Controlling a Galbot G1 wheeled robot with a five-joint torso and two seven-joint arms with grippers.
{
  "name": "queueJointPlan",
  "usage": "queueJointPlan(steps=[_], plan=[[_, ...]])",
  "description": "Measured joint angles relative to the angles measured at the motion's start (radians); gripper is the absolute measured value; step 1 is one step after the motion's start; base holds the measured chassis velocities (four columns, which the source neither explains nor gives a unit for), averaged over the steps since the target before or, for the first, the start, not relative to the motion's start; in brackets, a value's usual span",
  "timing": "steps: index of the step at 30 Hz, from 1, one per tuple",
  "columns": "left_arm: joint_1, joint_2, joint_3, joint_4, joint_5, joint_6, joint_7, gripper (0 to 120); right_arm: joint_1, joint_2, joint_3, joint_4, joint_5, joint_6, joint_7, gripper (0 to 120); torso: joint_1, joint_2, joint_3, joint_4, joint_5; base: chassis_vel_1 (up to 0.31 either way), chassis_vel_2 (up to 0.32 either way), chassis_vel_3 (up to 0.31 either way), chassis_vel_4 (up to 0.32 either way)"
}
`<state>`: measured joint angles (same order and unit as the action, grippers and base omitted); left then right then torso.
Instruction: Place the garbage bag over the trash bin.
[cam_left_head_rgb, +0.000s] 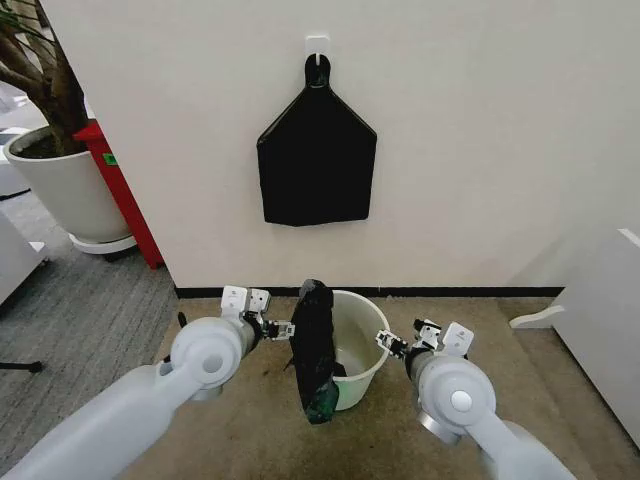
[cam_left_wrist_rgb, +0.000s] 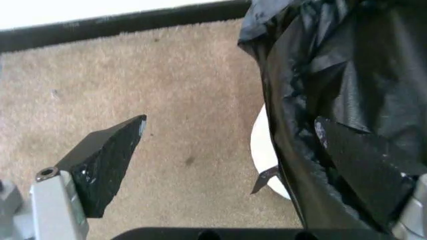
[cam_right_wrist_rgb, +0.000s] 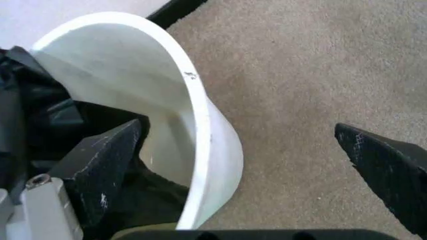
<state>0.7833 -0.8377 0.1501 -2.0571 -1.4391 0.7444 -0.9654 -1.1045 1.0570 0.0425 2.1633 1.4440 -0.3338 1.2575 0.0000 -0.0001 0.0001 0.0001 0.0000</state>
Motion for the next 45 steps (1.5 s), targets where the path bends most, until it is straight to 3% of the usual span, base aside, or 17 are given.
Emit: queueJointPlan(steps=[14,31,45], plan=[[-0.019,-0.086,0.053,0.061,0.054,-0.006,0.033,100,-0.011,0.010,-0.007,-0.015,-0.009,-0.005,-0.002,100,0.000,0.000,0.000,-0.0001,0.0001,0.000,0.000,0.000,0.000],[-0.028,-0.109,0.088,0.110,0.105,-0.008,0.026,100,-0.036,0.009,-0.002,-0.015,-0.019,-0.005,0.000,100,0.000,0.000,0.000,-0.0001,0.0001,0.000,0.000,0.000,0.000],[-0.025,-0.170,0.101,0.205,0.156,-0.009,0.064,100,-0.031,0.010,-0.013,-0.022,-0.018,-0.005,-0.001,100,0.000,0.000,0.000,-0.0001,0.0000,0.000,0.000,0.000,0.000]])
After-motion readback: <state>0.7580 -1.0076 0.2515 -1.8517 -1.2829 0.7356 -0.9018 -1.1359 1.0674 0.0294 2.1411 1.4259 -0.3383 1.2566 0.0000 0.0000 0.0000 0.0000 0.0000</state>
